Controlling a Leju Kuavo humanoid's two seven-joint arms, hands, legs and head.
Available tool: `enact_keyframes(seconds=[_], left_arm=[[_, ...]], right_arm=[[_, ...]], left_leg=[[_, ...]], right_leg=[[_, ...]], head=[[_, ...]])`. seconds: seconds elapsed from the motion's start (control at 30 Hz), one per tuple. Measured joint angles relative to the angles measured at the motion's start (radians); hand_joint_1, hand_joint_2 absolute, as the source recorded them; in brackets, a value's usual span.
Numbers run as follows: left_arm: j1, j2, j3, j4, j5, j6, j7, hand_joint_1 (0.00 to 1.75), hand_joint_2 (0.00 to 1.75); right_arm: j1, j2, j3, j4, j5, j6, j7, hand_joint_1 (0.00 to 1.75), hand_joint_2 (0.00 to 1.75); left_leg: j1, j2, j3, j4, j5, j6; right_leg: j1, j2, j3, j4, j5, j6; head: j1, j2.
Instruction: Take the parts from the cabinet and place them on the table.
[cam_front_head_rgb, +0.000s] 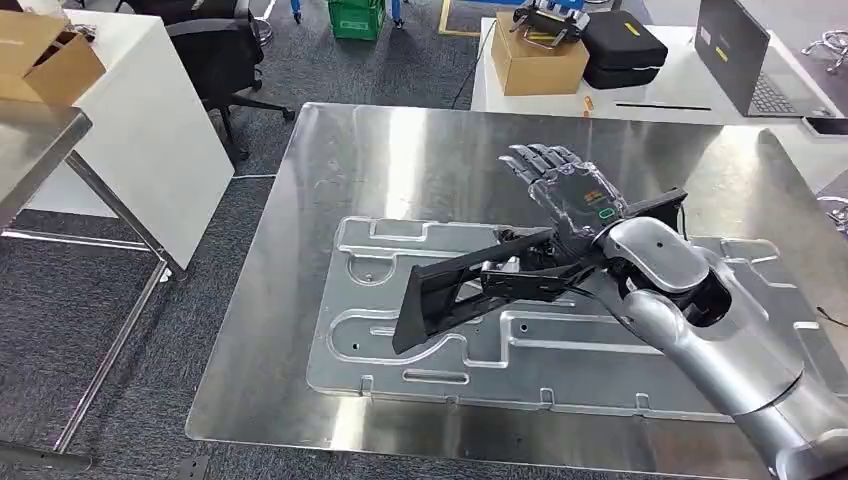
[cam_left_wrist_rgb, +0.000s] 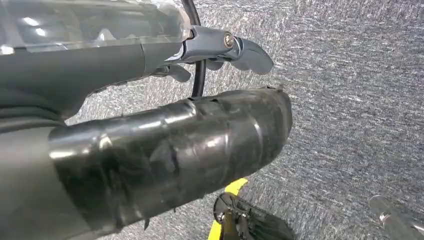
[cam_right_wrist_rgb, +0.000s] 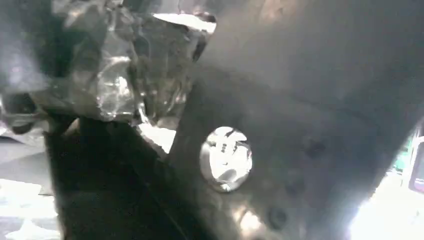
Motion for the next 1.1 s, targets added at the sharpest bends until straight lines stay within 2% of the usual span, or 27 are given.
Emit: enact_keyframes(seconds=[1.1], left_arm=[[0.001,0.0,0.0,0.0,-0.01,0.001,-0.002,0.0,0.0]], right_arm=[[-0.024,0.002,0.0,0.008,0.006,0.002,0.001,0.0,0.0]], left_leg=[[0.0,0.0,0.0,0.0,0.0,0.0]], right_leg=[[0.0,-0.001,0.001,0.0,0.0,0.0]], head=[[0.0,0.0]])
